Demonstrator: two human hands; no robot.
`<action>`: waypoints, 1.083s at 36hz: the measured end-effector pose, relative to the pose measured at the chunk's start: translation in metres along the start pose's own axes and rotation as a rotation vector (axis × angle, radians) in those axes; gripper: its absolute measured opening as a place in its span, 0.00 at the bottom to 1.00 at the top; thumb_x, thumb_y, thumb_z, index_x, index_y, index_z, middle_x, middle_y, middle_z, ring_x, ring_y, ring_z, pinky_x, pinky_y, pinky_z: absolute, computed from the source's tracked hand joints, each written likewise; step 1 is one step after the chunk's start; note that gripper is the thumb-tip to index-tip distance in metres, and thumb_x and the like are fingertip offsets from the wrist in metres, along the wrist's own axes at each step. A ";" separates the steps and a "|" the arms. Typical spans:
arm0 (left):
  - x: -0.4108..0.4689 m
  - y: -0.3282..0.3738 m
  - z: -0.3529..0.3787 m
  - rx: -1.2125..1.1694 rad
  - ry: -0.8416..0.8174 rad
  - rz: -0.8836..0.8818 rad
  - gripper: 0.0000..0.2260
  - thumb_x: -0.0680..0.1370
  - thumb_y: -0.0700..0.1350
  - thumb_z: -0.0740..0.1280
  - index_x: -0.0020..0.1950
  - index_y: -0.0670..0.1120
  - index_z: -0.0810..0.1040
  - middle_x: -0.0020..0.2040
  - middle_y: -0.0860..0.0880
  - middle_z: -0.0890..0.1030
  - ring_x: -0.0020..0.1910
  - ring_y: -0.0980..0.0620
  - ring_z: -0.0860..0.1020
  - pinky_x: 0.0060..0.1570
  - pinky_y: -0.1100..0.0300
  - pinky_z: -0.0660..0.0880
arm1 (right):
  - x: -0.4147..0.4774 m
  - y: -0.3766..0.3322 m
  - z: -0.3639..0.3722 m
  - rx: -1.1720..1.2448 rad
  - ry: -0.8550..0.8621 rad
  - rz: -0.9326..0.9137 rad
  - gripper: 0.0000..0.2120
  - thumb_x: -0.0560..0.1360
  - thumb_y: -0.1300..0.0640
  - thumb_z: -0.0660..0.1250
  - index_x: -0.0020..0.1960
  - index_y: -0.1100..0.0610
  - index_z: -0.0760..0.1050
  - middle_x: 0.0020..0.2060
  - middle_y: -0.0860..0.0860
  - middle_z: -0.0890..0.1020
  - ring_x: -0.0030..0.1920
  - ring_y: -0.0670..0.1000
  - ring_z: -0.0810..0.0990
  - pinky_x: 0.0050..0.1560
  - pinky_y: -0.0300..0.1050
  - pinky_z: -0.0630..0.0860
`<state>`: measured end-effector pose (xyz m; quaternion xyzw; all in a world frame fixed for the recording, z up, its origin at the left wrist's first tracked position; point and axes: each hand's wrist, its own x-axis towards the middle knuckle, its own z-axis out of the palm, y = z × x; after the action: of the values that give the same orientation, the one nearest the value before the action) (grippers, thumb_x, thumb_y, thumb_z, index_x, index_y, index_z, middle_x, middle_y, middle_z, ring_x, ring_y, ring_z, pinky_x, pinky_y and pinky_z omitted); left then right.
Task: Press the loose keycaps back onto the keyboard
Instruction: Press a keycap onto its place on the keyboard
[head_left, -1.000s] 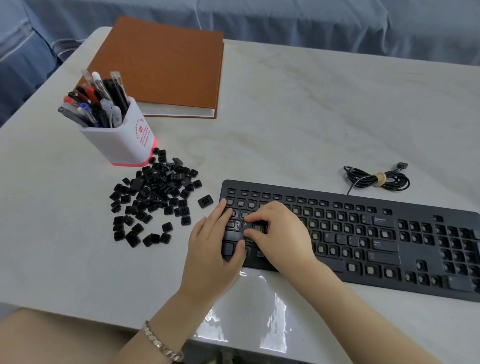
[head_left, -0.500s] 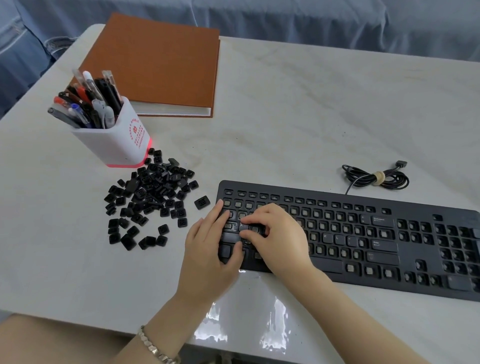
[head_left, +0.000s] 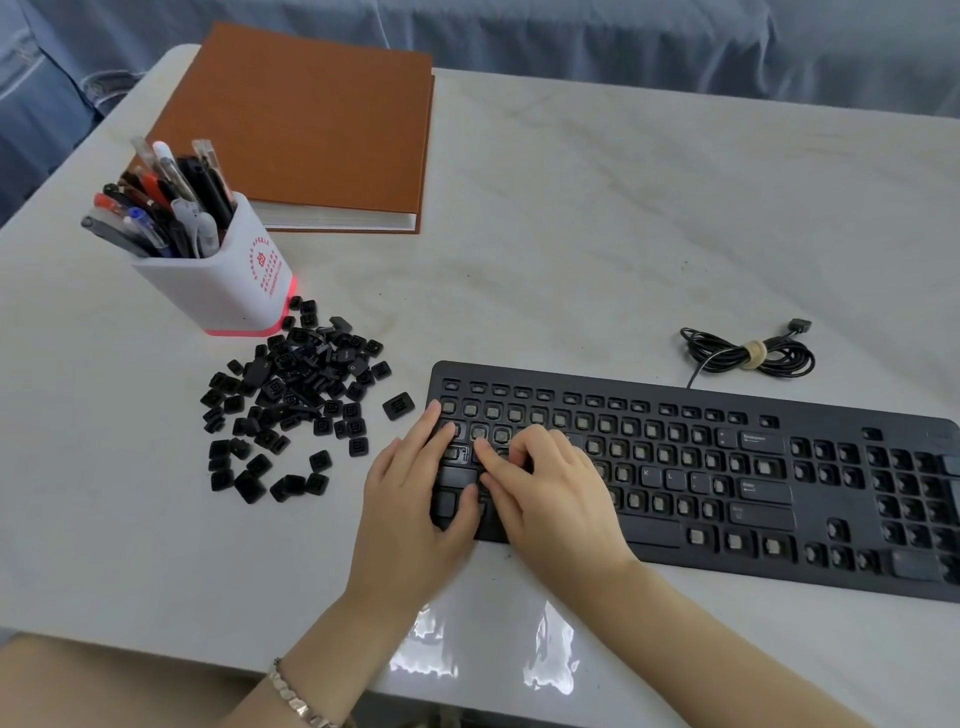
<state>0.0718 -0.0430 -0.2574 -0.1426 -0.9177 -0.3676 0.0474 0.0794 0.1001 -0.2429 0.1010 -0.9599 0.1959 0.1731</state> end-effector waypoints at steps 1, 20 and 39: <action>0.000 0.000 0.000 -0.001 -0.004 -0.003 0.24 0.73 0.50 0.61 0.65 0.39 0.74 0.70 0.50 0.67 0.64 0.66 0.61 0.68 0.73 0.53 | 0.000 0.000 0.000 0.001 -0.009 -0.001 0.15 0.73 0.54 0.58 0.52 0.56 0.82 0.34 0.51 0.73 0.33 0.52 0.72 0.32 0.40 0.69; 0.000 -0.001 0.001 -0.004 0.013 0.003 0.24 0.73 0.50 0.60 0.65 0.39 0.74 0.70 0.50 0.67 0.65 0.66 0.61 0.68 0.71 0.54 | 0.000 -0.003 0.000 -0.050 -0.089 0.001 0.18 0.70 0.55 0.56 0.52 0.55 0.81 0.36 0.51 0.73 0.36 0.51 0.68 0.33 0.41 0.65; 0.002 -0.046 -0.063 0.497 0.067 -0.042 0.07 0.72 0.37 0.72 0.48 0.40 0.82 0.44 0.42 0.80 0.38 0.40 0.77 0.36 0.52 0.73 | 0.016 -0.020 -0.002 0.254 -0.127 0.130 0.10 0.68 0.63 0.64 0.45 0.59 0.83 0.34 0.51 0.78 0.35 0.55 0.78 0.33 0.44 0.77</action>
<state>0.0551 -0.1182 -0.2417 -0.0950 -0.9807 -0.1359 0.1038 0.0709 0.0809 -0.2280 0.0721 -0.9409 0.3199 0.0850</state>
